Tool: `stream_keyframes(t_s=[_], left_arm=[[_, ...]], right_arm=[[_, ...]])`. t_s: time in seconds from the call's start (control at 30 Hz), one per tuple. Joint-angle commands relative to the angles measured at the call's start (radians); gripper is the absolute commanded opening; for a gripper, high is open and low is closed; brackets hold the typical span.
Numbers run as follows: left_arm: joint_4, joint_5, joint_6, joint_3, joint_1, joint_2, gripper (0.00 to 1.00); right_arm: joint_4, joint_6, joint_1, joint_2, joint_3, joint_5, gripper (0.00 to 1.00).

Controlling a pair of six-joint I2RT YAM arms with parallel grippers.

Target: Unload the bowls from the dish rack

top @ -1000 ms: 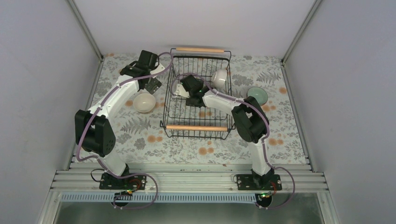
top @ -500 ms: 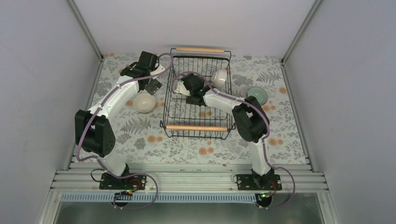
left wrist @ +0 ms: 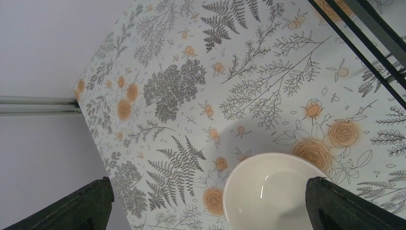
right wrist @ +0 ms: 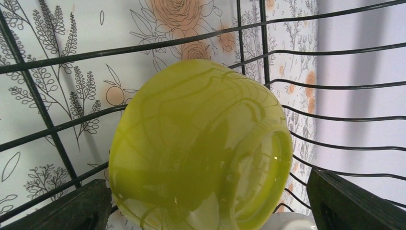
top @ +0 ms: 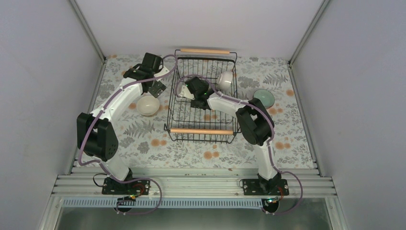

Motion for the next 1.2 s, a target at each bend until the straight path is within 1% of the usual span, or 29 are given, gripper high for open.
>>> stream_keyframes(t_s=[0.0, 0.2, 0.5, 0.6, 0.77, 0.97, 1.07, 1.17], left_arm=[[0.012, 0.011, -0.004, 0.005, 0.002, -0.016, 1.0], [0.014, 0.011, -0.002, -0.001, 0.001, -0.025, 1.0], [0.016, 0.021, -0.007, -0.007, 0.001, -0.025, 1.0], [0.013, 0.026, -0.008, -0.006, 0.001, -0.025, 1.0], [0.009, 0.033, -0.008, 0.0, 0.001, -0.025, 1.0], [0.002, 0.034, -0.008, 0.009, 0.001, -0.02, 1.0], [-0.005, 0.036, -0.01, 0.019, 0.0, -0.015, 1.0], [-0.014, 0.037, -0.011, 0.032, 0.0, -0.013, 1.0]], right_arm=[[0.028, -0.005, -0.007, 0.042, -0.005, 0.02, 1.0], [0.079, -0.028, -0.007, 0.048, -0.031, 0.054, 1.0], [0.202, -0.083, -0.003, 0.034, -0.107, 0.113, 1.0], [0.207, -0.089, -0.003, 0.024, -0.105, 0.118, 1.0], [0.167, -0.079, -0.002, 0.021, -0.075, 0.125, 1.0], [0.154, -0.078, -0.001, -0.015, -0.07, 0.125, 0.92], [0.145, -0.078, -0.001, -0.024, -0.062, 0.126, 0.85], [0.138, -0.08, -0.003, -0.038, -0.054, 0.126, 0.84]])
